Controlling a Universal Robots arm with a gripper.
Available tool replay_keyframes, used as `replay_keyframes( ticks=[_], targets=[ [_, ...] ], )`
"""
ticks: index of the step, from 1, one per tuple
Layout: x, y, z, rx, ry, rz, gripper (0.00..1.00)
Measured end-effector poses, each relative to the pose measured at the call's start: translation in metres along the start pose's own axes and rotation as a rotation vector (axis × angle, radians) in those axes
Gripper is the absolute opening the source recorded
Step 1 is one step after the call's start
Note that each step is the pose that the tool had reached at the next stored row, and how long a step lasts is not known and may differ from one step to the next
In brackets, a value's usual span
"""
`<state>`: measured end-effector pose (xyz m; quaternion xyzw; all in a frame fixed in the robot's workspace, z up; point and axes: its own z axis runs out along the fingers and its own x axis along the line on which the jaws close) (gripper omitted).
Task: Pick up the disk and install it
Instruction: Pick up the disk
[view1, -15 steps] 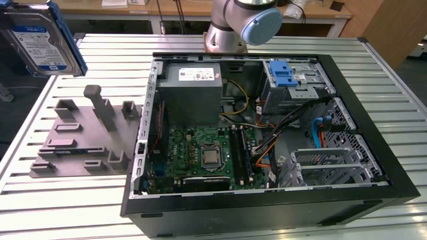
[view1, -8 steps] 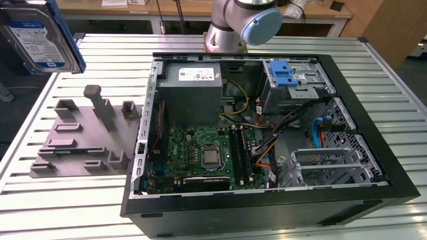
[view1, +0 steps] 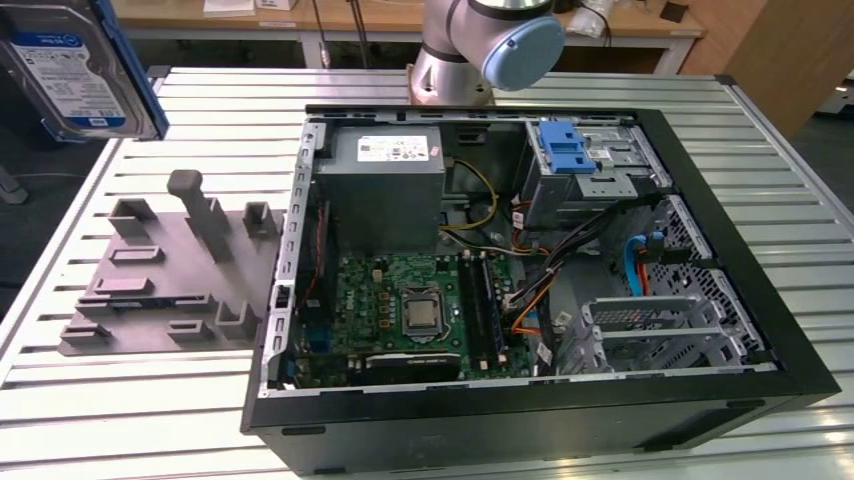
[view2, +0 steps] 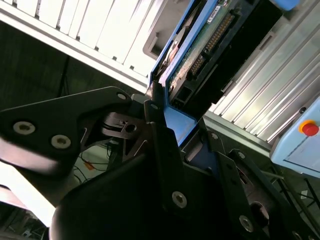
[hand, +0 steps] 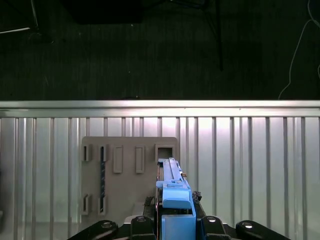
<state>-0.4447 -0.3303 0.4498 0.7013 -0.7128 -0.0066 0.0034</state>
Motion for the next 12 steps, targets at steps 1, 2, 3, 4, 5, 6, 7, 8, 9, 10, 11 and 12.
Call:
replay_keyframes(
  ticks=[1, 2, 3, 4, 5, 6, 7, 8, 9, 10, 11, 12],
  targets=[
    [0.0, 0.0, -0.001, 0.0, 0.0, 0.0, 0.36],
    [0.0, 0.0, -0.0018, 0.0001, 0.0, 0.0, 0.36],
    [0.0, 0.0, -0.0027, 0.0001, 0.0, 0.0, 0.36],
    [0.0, 0.0001, -0.0036, 0.0, 0.0, 0.0, 0.36],
    [0.0, 0.0001, -0.0045, 0.0001, 0.0, 0.0, 0.36],
    [0.0, 0.0001, -0.0053, 0.0, 0.0, 0.0, 0.36],
    [0.0, 0.0001, -0.006, 0.0, 0.0, 0.0, 0.36],
    [0.0, 0.0001, -0.0068, 0.0001, 0.0, 0.0, 0.36],
    [0.0, 0.0001, -0.0076, 0.0, 0.0, 0.0, 0.36],
    [0.0, 0.0001, -0.0083, 0.0, 0.0, 0.0, 0.36],
    [0.0, 0.0001, -0.0091, 0.0001, 0.0, 0.0, 0.36],
    [0.0, 0.0001, -0.0099, 0.0001, 0.0, 0.0, 0.36]
  ],
)
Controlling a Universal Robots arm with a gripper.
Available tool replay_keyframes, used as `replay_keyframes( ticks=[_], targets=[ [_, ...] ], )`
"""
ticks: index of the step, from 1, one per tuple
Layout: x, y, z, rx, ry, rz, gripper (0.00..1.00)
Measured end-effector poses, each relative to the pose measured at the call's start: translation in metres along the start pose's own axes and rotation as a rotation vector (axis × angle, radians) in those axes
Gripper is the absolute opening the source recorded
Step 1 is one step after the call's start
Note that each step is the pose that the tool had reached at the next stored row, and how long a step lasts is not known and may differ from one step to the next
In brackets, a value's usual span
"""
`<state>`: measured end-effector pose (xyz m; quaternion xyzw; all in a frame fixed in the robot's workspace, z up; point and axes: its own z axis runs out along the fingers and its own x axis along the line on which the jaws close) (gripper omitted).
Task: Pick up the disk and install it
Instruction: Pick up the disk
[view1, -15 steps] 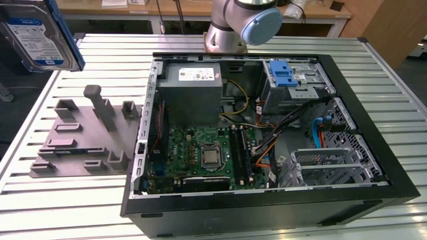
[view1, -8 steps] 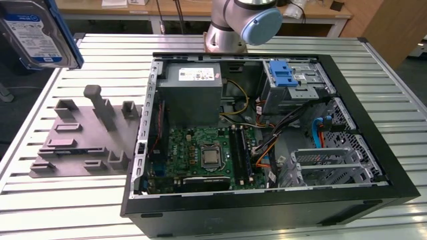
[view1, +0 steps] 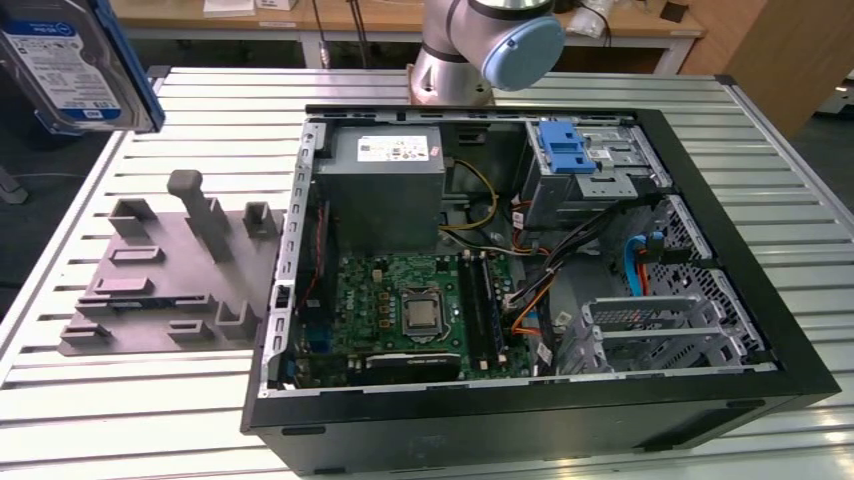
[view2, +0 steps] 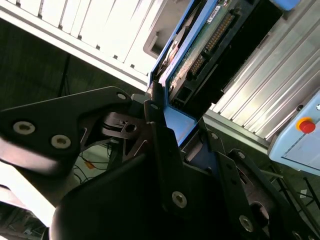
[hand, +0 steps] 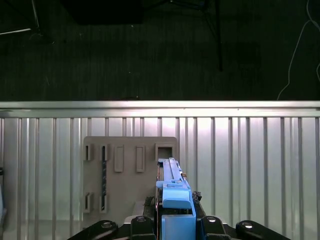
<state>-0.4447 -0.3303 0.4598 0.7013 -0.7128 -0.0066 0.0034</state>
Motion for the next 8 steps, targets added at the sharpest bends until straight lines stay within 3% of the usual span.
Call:
replay_keyframes(
  ticks=[8],
  targets=[
    [0.0, 0.0001, -0.0065, 0.0, 0.0, 0.0, 0.36]
  ],
)
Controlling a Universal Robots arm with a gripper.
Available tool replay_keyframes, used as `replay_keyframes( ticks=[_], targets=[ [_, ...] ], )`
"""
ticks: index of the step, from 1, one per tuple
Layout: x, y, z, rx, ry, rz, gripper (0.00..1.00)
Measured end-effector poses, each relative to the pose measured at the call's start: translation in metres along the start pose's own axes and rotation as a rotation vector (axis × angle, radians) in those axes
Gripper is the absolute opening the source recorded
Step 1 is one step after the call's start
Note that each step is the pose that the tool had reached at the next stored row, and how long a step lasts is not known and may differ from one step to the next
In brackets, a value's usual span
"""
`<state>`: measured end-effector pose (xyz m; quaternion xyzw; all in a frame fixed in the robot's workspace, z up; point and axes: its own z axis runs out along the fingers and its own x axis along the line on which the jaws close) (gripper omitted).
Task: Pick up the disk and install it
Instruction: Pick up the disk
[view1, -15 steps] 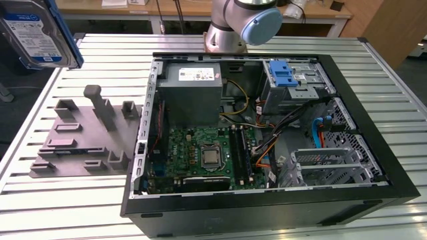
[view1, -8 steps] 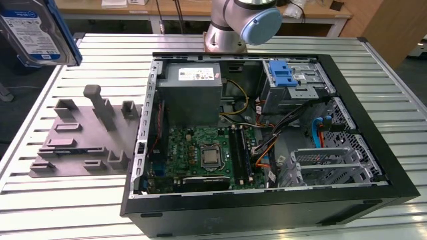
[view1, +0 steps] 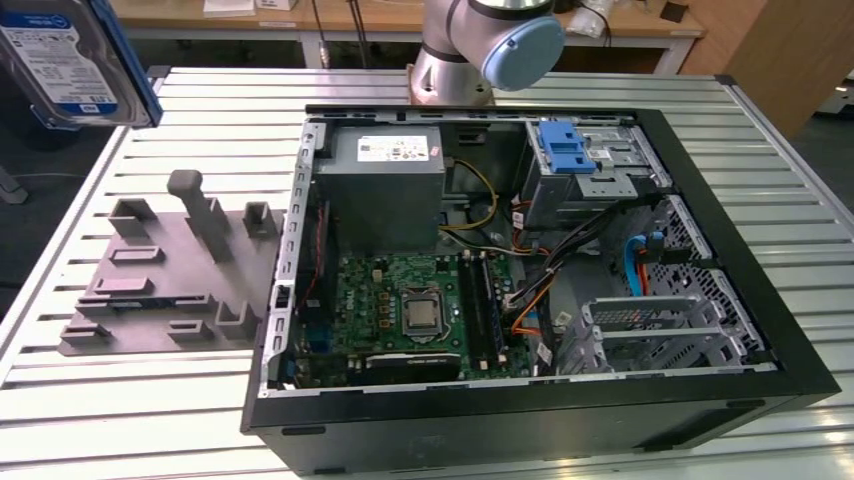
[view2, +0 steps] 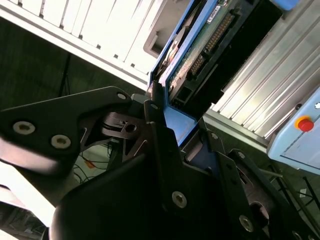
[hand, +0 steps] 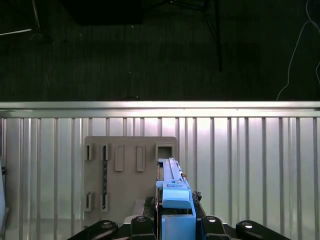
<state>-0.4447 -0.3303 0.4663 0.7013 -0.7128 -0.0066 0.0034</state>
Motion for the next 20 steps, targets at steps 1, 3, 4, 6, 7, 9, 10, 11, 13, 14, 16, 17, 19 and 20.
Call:
replay_keyframes(
  ticks=[1, 3, 4, 6, 7, 9, 10, 11, 13, 14, 16, 17, 19, 20],
  targets=[
    [0.0, 0.0, -0.0009, 0.0, 0.0, 0.0, 0.36],
    [0.0, 0.0001, -0.0027, 0.0, 0.0, 0.0, 0.36],
    [0.0, 0.0001, -0.0035, 0.0001, 0.0, 0.0, 0.36],
    [0.0, 0.0001, -0.0053, 0.0, 0.0, 0.0, 0.36],
    [0.0, 0.0001, -0.0063, 0.0, 0.0, 0.0, 0.36],
    [0.0, 0.0001, -0.0081, 0.0, 0.0, 0.0, 0.36],
    [0.0, 0.0001, -0.0091, 0.0, 0.0, 0.0, 0.36],
    [0.0, 0.0002, -0.01, 0.0, 0.0, 0.0, 0.36],
    [0.0, 0.0002, -0.0118, 0.0, 0.0, 0.0, 0.36],
    [-0.0001, 0.0002, -0.0126, 0.0, 0.0, 0.0, 0.36],
    [-0.0001, 0.0002, -0.0135, 0.0001, 0.0, 0.0, 0.36],
    [-0.0001, 0.0002, -0.0138, 0.0, 0.0, 0.0, 0.36],
    [-0.0001, 0.0002, -0.0141, 0.0001, -0.0001, 0.0, 0.36],
    [-0.0001, 0.0002, -0.0143, 0.0, 0.0, 0.0, 0.36]
  ],
)
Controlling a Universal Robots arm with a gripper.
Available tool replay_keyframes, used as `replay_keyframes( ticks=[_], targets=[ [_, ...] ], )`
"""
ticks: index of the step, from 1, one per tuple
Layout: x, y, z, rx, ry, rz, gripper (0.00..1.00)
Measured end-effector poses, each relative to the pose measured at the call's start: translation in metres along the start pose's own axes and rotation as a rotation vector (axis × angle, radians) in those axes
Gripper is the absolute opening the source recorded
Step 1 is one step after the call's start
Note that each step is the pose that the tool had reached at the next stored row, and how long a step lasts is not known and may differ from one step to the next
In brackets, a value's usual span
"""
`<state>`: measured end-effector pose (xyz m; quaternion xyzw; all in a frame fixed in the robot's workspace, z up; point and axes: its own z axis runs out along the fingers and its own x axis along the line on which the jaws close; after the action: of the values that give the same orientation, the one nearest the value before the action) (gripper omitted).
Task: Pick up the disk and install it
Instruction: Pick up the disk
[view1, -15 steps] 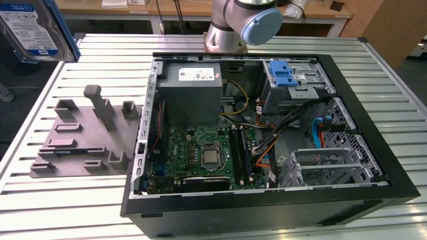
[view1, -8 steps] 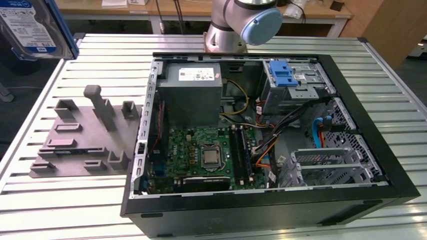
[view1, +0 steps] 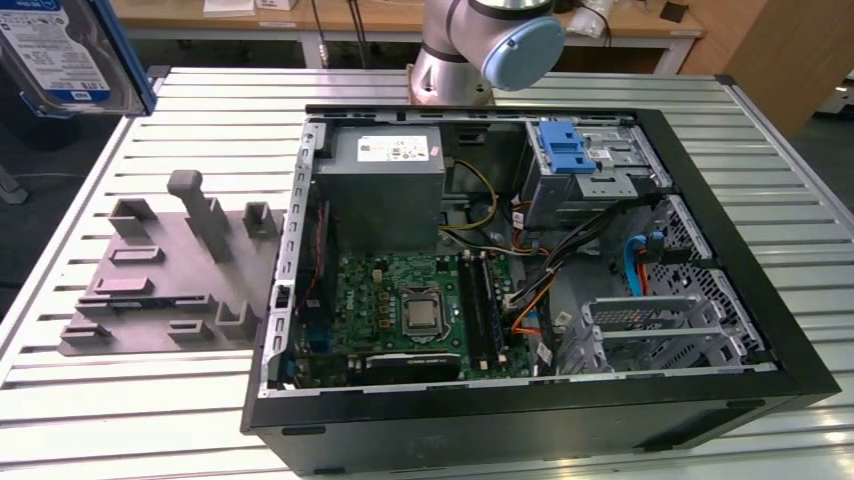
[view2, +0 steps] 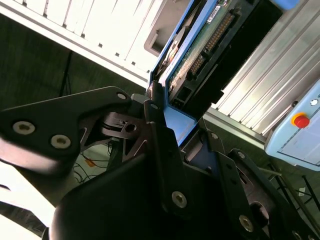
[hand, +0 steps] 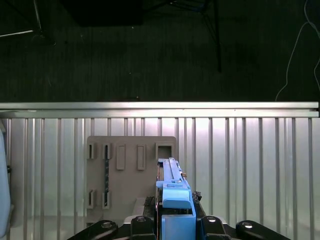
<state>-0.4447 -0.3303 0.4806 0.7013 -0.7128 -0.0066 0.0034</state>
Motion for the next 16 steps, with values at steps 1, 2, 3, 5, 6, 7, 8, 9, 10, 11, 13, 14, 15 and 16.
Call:
replay_keyframes(
  ticks=[1, 2, 3, 5, 6, 7, 8, 9, 10, 11, 13, 14, 15, 16],
  targets=[
    [0.0, 0.0, -0.0002, 0.0, 0.0, 0.0, 0.36],
    [0.0, 0.0, -0.0004, 0.0, 0.0, 0.0, 0.36],
    [0.0, 0.0, -0.0006, 0.0001, 0.0, 0.0, 0.36],
    [0.0, 0.0, -0.001, 0.0, 0.0, 0.0, 0.36],
    [0.0, 0.0, -0.0012, 0.0, 0.0, 0.0, 0.36],
    [0.0, 0.0, -0.0015, 0.0, 0.0, 0.0, 0.36],
    [0.0, 0.0, -0.0017, 0.0, 0.0, 0.0, 0.36],
    [0.0, 0.0, -0.0021, -0.0001, 0.0, 0.0, 0.36],
    [0.0, 0.0, -0.0025, 0.0, 0.0, 0.0, 0.36],
    [0.0, 0.0, -0.0032, 0.0, 0.0, 0.0, 0.36],
    [0.0, 0.0001, -0.0047, 0.0001, -0.0001, 0.0, 0.36],
    [0.0, 0.0001, -0.0058, 0.0, 0.0, 0.0, 0.36],
    [0.0, 0.0001, -0.0071, 0.0, 0.0, 0.0, 0.36],
    [0.0, 0.0001, -0.0087, 0.0, 0.0, 0.0, 0.36]
  ],
)
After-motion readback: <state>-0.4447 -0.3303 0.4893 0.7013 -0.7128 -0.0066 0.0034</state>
